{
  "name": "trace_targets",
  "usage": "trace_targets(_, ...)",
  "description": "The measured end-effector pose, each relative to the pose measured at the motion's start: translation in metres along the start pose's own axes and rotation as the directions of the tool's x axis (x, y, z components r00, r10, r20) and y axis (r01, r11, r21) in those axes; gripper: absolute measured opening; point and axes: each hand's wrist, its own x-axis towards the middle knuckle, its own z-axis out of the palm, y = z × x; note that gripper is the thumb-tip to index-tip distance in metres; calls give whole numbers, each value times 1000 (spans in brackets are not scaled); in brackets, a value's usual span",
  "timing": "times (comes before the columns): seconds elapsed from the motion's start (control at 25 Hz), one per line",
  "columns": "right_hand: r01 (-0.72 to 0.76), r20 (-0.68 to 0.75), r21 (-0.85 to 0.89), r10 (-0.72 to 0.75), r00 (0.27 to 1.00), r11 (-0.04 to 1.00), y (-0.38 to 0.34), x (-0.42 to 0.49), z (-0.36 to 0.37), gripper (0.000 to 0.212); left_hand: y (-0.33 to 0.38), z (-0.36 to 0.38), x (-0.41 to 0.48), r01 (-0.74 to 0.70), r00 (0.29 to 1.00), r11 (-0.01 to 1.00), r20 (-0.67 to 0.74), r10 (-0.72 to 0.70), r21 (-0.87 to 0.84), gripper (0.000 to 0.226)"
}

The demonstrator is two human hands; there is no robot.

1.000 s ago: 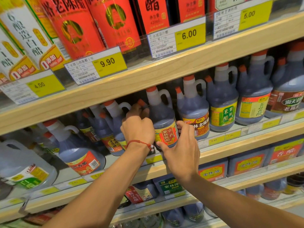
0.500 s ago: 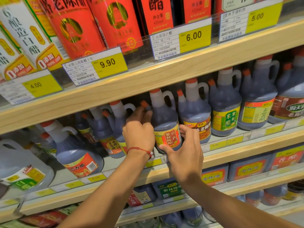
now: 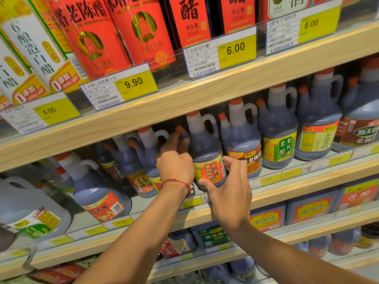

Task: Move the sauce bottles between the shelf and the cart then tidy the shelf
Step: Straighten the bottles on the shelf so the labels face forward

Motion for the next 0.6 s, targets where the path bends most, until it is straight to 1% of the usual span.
trace_targets(0.08, 4, 13, 39, -4, 1000, 999, 1, -2, -4, 68, -1, -2, 1, 18, 999, 998, 42, -15, -62, 30)
trace_targets(0.12, 9, 26, 67, -11, 1000, 998, 2, -2, -6, 65, 0, -4, 0, 49, 996, 991, 75, -40, -123, 34)
trace_targets(0.16, 21, 42, 95, -25, 999, 995, 2, -4, -9, 62, 2, -8, -4, 69, 995, 984, 78, -57, -165, 37)
trace_targets(0.24, 77, 57, 120, -84, 995, 990, 3, -8, -14, 55, 5, -19, -19, 39, 999, 980, -11, -42, -194, 35)
trace_targets(0.32, 159, 61, 107, -166, 984, 981, 0, -14, -17, 48, 6, -34, -37, -2, 995, 956, -92, -26, -292, 30)
trace_targets(0.36, 192, 88, 107, -201, 976, 976, -2, -18, -17, 45, 2, -44, -43, -28, 992, 948, -122, -11, -318, 28)
trace_targets(0.4, 225, 131, 115, -239, 962, 968, -6, -22, -14, 43, -4, -53, -46, -54, 987, 952, -162, 5, -301, 26)
trace_targets(0.44, 254, 181, 120, -273, 945, 960, -10, -26, -10, 43, -13, -62, -45, -66, 979, 969, -205, 17, -237, 26)
trace_targets(0.52, 269, 276, 117, -292, 916, 956, -19, -32, 3, 48, -34, -74, -33, -9, 966, 993, -257, -21, -115, 35)
trace_targets(0.56, 255, 312, 108, -277, 909, 961, -23, -35, 10, 54, -41, -78, -26, 24, 969, 996, -242, -46, -91, 40)
trace_targets(0.6, 233, 328, 95, -251, 911, 968, -26, -36, 15, 61, -48, -78, -17, 21, 982, 994, -185, -41, -107, 42)
